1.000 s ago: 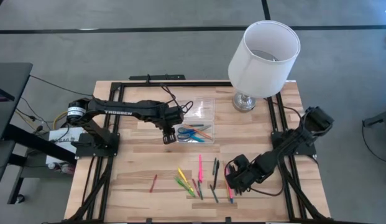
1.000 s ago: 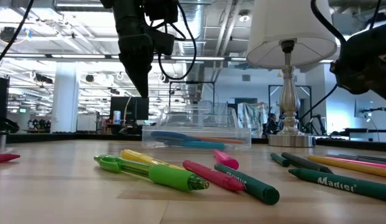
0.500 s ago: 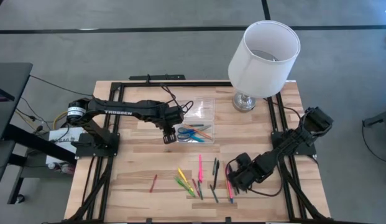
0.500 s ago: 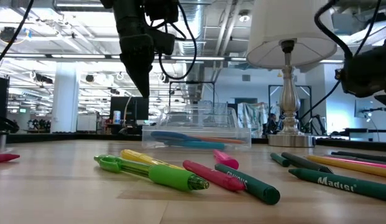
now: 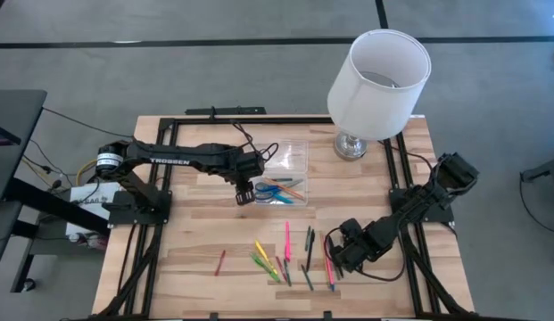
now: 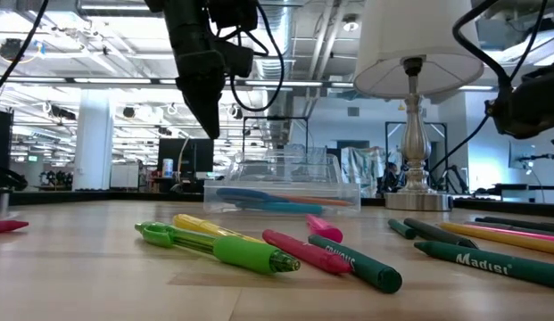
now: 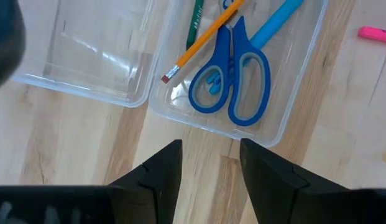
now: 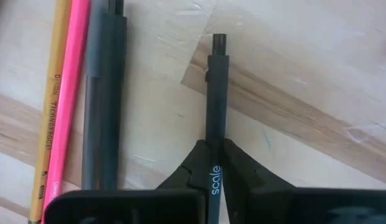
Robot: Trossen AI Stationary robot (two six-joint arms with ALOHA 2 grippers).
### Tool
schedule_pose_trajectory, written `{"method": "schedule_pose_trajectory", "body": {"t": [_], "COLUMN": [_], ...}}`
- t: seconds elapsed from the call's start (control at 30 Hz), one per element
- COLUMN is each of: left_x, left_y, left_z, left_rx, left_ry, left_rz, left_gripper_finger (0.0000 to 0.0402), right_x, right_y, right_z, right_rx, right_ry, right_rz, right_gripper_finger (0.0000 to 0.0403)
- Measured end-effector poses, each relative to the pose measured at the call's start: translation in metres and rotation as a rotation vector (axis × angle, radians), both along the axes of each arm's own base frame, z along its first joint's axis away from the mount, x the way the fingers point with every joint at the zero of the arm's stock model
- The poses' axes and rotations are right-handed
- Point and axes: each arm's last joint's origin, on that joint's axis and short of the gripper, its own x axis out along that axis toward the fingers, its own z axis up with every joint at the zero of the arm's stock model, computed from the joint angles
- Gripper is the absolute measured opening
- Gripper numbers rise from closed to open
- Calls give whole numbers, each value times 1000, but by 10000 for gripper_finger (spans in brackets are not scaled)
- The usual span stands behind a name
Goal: Pick & place school supplies into a supply box
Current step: Put the black pen into the transparent supply box
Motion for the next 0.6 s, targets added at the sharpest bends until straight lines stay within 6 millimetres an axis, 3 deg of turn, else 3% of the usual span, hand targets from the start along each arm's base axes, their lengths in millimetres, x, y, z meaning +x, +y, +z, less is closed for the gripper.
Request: {"method": "schedule_pose_trajectory", "body": {"t": [0.3, 0.6], "left_x": [1, -1], "left_y": [0, 0], "left_z": [0, -1], "left_rx": [1, -2], "left_ry": [-6, 16], "left_rz": [1, 0], "left_gripper_finger": [157, 157], "right_x": [2, -1], "right_y": [-9, -29], "right_z": [3, 35], "right_rx": [-39, -125], "right_ry": [-16, -152], "right_rz": [37, 61], "right_gripper_finger": [10, 7]}}
